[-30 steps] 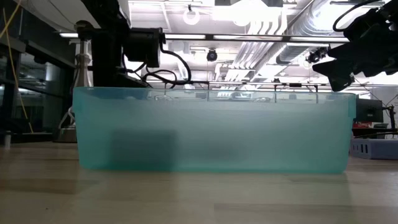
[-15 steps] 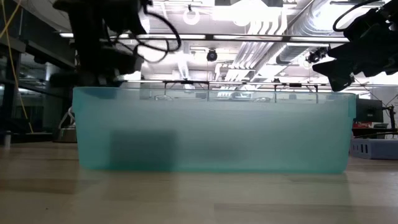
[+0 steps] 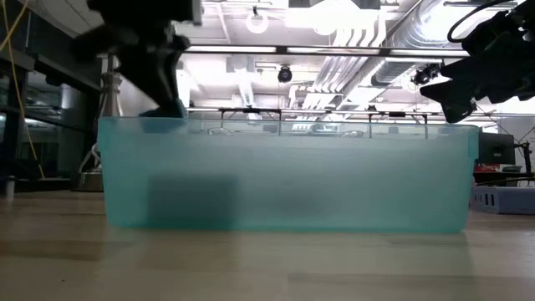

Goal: Pick & Place Office items
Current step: Put the light blue digital clock into the blue bin

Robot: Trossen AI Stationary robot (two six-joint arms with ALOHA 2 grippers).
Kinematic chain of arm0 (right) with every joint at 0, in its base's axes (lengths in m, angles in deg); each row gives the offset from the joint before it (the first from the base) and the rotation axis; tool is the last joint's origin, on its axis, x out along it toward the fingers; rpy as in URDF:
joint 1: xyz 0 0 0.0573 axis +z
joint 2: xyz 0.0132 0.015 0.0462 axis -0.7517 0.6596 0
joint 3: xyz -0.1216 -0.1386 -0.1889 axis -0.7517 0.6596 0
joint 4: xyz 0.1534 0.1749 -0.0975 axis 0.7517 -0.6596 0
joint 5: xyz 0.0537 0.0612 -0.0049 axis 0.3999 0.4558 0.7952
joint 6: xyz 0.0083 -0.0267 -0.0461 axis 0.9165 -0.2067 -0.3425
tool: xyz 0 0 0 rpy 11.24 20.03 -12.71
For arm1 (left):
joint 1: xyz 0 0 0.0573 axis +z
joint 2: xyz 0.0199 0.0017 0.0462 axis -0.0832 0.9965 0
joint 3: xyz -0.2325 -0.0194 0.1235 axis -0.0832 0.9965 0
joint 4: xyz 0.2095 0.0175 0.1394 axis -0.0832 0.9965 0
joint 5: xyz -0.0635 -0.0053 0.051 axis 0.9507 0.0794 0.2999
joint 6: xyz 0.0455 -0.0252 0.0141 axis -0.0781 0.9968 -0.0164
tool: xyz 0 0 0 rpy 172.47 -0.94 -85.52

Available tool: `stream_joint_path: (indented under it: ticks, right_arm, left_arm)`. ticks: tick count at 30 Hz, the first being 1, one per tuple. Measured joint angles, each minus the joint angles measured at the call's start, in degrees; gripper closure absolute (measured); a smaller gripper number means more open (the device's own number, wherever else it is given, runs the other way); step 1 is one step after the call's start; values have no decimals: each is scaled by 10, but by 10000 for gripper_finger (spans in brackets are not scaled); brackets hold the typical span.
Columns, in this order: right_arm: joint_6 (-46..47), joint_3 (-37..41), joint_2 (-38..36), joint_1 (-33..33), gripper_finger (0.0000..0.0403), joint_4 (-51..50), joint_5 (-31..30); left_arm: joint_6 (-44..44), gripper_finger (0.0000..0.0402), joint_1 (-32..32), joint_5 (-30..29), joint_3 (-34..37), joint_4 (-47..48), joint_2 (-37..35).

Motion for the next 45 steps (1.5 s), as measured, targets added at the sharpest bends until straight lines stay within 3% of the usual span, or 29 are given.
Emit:
stream_joint_path:
  ticks: [13, 19, 30, 45]
  right_arm:
    - [0, 0, 0, 0, 201, 0, 0]
    - [0, 0, 0, 0, 201, 1, 0]
    - [0, 0, 0, 0, 201, 2, 0]
    - [0, 0, 0, 0, 201, 1, 0]
  left_arm:
    - [16, 348, -47, 2, -72, -91, 30]
    - [21, 348, -56, 25, -142, -97, 102]
    - [21, 348, -39, 138, -262, -90, 258]
    - [32, 348, -33, 182, -279, -129, 312]
